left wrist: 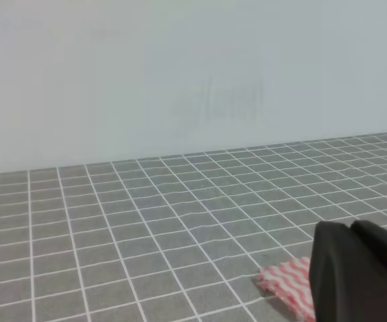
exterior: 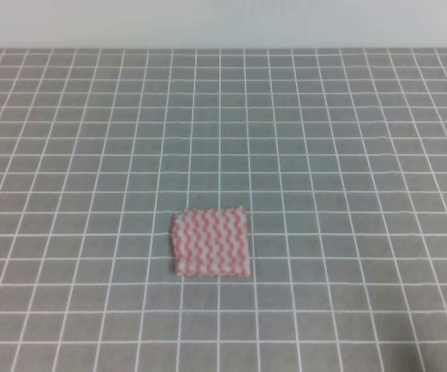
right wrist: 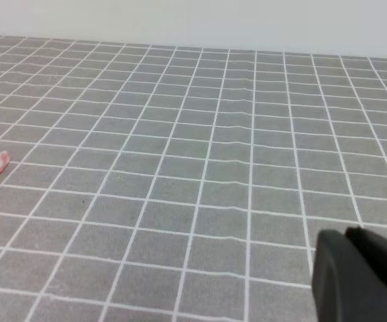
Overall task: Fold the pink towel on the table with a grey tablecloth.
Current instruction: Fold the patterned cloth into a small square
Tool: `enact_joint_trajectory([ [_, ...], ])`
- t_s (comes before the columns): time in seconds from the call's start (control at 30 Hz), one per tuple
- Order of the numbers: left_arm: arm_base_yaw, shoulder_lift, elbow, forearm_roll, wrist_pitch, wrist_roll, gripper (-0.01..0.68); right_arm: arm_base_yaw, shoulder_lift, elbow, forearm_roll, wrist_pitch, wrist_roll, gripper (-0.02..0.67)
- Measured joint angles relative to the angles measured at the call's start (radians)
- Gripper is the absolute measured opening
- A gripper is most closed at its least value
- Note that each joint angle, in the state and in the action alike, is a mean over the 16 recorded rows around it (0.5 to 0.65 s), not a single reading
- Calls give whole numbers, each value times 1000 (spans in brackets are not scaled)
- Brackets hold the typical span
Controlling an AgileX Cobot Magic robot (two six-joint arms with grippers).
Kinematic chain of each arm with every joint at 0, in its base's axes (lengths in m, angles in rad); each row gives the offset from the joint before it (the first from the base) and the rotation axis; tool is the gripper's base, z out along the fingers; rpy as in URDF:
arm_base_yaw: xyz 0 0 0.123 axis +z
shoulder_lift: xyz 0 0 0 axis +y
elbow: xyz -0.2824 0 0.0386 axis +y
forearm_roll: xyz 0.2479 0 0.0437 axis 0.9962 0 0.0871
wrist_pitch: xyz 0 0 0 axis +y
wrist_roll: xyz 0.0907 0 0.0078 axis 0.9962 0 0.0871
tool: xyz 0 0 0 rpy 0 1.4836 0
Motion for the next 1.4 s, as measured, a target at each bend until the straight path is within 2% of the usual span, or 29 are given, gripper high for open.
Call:
enact_joint_trajectory([
  [0.2, 0, 1, 0, 4, 0, 0, -2, 0, 0, 0, 1, -1, 0, -15],
  [0.33, 8, 2, 1, 62, 14, -30, -2, 0, 0, 2, 1, -3, 0, -15],
  [0.83, 168, -25, -1, 506, 214, -439, -2, 0, 1, -2, 3, 0, 0, -16],
  [1.17, 192, -28, -2, 536, 308, -471, -2, 0, 1, -2, 4, 0, 0, -16],
  [1.4, 192, -31, 1, 536, 312, -472, -2, 0, -1, 2, 4, -4, 0, -16],
])
